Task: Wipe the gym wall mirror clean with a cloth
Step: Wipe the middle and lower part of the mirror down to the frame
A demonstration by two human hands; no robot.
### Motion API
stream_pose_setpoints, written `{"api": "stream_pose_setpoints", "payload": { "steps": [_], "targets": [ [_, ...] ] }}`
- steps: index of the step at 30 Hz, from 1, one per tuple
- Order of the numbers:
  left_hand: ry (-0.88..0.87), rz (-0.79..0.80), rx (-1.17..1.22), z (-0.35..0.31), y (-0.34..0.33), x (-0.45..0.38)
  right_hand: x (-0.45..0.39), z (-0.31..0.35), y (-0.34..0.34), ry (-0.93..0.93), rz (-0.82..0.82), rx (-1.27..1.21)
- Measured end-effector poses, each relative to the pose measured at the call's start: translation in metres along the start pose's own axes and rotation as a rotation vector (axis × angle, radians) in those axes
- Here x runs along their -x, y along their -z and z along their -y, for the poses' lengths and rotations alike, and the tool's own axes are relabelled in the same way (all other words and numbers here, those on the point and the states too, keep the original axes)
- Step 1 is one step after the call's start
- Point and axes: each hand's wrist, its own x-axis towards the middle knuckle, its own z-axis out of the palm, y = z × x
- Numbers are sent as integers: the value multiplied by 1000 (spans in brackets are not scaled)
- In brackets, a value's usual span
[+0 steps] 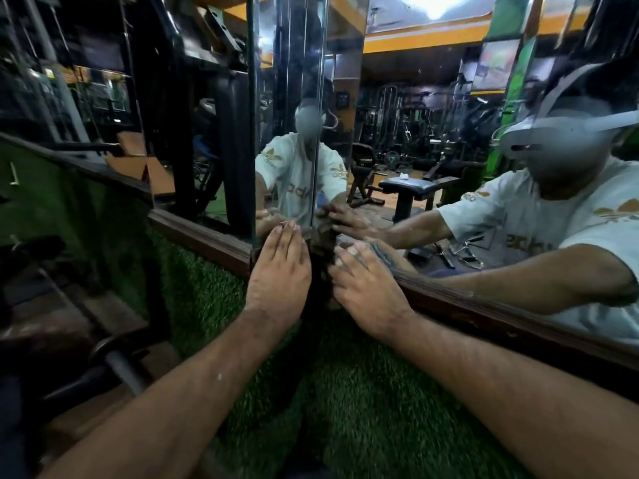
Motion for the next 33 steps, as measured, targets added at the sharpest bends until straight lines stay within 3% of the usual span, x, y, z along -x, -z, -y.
{"api": "stream_pose_setpoints", "payload": {
  "steps": [4,7,9,13,15,17,22,26,33],
  "targets": [
    [-84,-35,200,5,16,5,-4,-28,28,53,39,-421],
    [-64,-231,502,19,21,-2,-1,-42,55,-156,57,-1110],
    [37,-226,666,26,33,-6,-1,-50,76,-476,34,-1481],
    [218,-139,905,31,93,-25,-20,-82,123,-1397,87,-2144],
    [283,-112,1036,38,125,-40,-32,-111,155,-1625,146,-2439],
    [408,-62,1193,51,154,-56,-41,-135,188,-1712,150,-2656],
    [839,178,1507,98,242,-104,-56,-194,263,-1665,66,-2911],
    [908,273,1601,120,333,-135,-71,-258,346,-1738,57,-2870],
    [959,264,1648,134,505,-133,-57,-343,474,-1942,64,-2654]
  ]
}}
